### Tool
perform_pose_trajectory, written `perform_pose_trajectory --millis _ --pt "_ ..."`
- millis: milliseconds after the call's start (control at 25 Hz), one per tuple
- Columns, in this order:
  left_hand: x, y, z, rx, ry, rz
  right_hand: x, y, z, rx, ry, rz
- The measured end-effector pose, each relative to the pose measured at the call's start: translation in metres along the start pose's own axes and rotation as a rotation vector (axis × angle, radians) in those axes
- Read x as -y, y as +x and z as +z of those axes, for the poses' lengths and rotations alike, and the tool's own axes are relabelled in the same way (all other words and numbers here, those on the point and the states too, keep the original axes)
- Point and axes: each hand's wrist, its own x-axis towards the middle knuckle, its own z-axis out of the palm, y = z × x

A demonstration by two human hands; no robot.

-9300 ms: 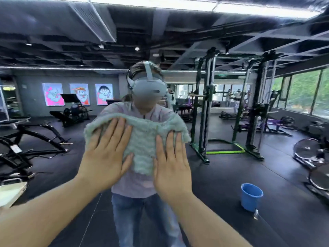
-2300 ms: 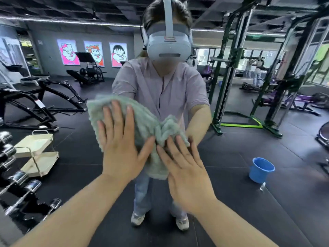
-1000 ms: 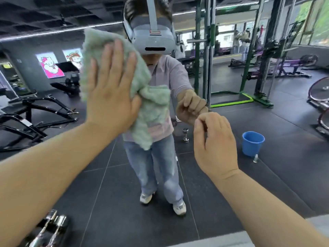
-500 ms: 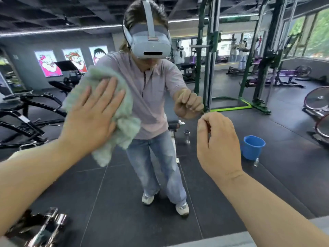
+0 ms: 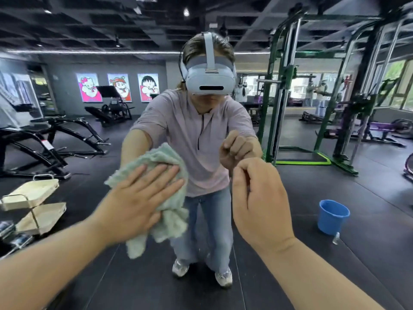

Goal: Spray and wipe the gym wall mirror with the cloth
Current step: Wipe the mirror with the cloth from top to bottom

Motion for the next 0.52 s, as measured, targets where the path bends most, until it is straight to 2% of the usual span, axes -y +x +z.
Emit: perform_pose_trajectory --millis 40,120,200,240,280,360,520 --pt "0.032 0.001 -0.011 0.001 0.014 -0.021 0.001 0.015 -0.006 0.0 0.014 -0.001" --pt "0.084 0.035 -0.036 -0.044 -0.005 -0.265 0.005 0.046 -0.014 -0.011 0.044 0.003" --pt "0.091 0.09 -0.056 -0.197 -0.072 -0.565 0.01 0.06 -0.014 -0.031 0.028 -0.011" --pt "0.078 0.113 -0.058 -0.254 -0.11 -0.635 0.01 0.057 -0.011 -0.049 0.001 -0.032" --pt "0.059 0.128 -0.055 -0.286 -0.128 -0.622 0.007 0.051 -0.007 -0.074 -0.032 -0.059" --pt "0.002 0.129 -0.031 -0.288 -0.075 -0.429 -0.01 0.023 0.003 -0.116 -0.101 -0.106" --pt "-0.095 0.044 0.034 -0.178 0.012 -0.073 -0.046 -0.047 0.02 -0.082 -0.187 -0.069"
